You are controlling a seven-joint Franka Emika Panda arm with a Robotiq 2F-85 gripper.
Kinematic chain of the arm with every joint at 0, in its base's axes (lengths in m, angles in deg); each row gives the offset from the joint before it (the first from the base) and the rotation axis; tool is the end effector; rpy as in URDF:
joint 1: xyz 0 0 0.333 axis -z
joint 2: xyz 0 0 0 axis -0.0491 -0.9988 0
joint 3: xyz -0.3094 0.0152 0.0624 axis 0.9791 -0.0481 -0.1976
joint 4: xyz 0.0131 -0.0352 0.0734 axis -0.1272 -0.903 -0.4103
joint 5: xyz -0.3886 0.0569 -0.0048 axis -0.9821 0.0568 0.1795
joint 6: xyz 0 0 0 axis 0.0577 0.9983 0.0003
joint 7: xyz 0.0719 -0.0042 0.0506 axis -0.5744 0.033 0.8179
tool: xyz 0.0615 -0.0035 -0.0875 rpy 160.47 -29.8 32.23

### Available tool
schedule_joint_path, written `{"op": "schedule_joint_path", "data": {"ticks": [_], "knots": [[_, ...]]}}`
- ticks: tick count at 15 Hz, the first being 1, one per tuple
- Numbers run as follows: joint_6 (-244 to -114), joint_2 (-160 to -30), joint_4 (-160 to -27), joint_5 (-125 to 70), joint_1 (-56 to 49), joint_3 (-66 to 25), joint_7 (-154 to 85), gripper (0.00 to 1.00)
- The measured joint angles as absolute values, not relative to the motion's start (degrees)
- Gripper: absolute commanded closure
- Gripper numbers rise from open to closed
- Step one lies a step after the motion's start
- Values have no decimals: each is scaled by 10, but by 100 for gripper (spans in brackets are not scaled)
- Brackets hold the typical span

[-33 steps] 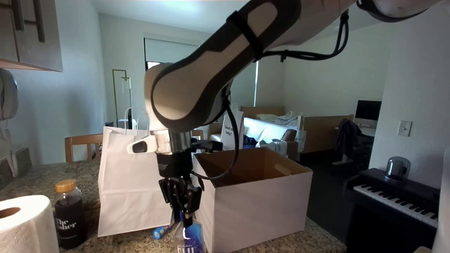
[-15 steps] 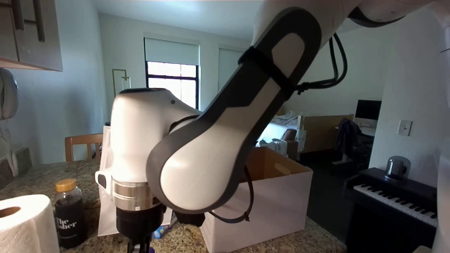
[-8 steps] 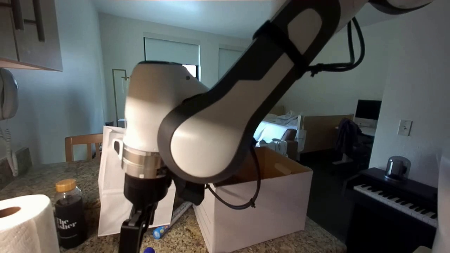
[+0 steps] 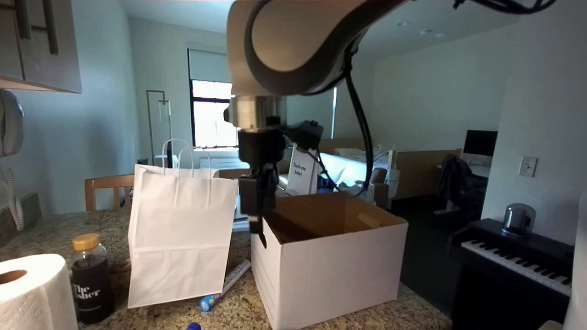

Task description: Remove the bottles from the box and put them on the table

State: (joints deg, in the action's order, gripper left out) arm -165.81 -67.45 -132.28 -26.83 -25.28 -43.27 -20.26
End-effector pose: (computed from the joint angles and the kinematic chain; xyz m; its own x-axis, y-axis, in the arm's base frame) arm 0.3653 0.3192 0.4288 0.6179 0.7863 -0.0051 0.7830 -0.6147 0.0950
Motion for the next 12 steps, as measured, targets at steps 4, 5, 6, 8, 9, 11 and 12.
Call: {"op": "schedule_joint_path", "data": {"ticks": [4, 5, 6, 8, 9, 11, 12], "knots": [[-1593, -611, -1318, -271, -204, -359, -144, 0], [-1589, -606, -1316, -271, -191, -338, -127, 0], [-1587, -606, -1312, -270, -179, -320, -114, 0], [-1586, -614, -1307, -269, -160, -289, -92, 0], [-1586, -621, -1306, -269, -152, -278, -86, 0], [-1585, -634, -1305, -269, -141, -265, -76, 0], [-1583, -644, -1302, -269, -138, -260, -70, 0]]}}
